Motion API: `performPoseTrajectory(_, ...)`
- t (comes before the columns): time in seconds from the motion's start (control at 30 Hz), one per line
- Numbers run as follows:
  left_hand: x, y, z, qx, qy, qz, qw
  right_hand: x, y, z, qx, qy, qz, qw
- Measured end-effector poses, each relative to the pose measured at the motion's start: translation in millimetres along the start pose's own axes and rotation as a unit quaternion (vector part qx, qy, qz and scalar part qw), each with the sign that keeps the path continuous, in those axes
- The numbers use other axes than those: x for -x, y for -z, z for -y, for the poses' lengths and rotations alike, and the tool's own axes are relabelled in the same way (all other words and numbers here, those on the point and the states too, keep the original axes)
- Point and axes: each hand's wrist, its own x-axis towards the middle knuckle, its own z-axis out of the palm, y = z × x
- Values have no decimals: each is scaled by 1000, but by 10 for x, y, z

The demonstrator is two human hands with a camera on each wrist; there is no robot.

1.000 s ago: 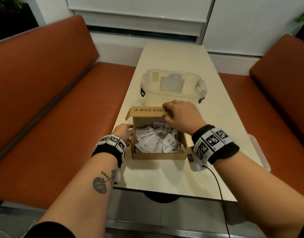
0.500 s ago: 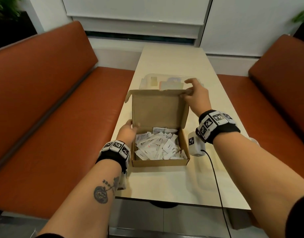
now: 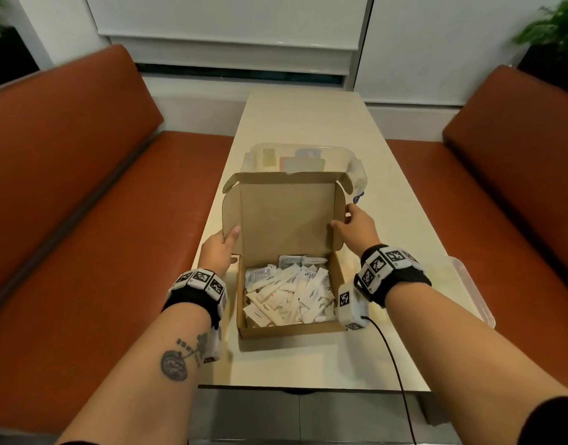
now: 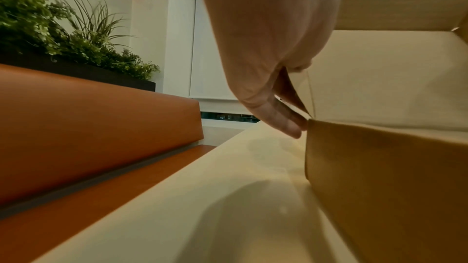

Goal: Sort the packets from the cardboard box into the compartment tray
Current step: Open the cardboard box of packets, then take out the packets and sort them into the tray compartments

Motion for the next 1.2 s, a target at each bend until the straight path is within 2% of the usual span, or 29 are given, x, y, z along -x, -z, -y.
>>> performPoseTrajectory(0.4,-115,-59,-27,8,4,-32,999,41,37,-131,-64,-45,-13,997)
performPoseTrajectory(0.57,-107,-33,2,-25,-6,-42,999,77,40,-146,-79,-44,-5,996)
performPoseTrajectory(0.7,-30,-23,-44,-67,-26,-42,997,123,4,-159,-42,-28,-23,998)
performPoseTrajectory(0.77,48,-16,-51,-95,-40,-50,993,167,18,-156,3,-43,-20,999)
performPoseTrajectory(0.87,104,-21,-46,-111,-47,-73,990,211,80,-74,119,-91,33,988)
performPoseTrajectory(0.97,238,-32,-55,-128,-51,-137,981,347,129,10,144,-121,93,978)
performPoseTrajectory(1.07,390,-80,-48,-126,-87,-173,973,496,82,117,149,-62,147,976)
performPoseTrajectory(1.2,588,-221,-38,-159,-122,-142,969,702,-138,312,201,44,250,946)
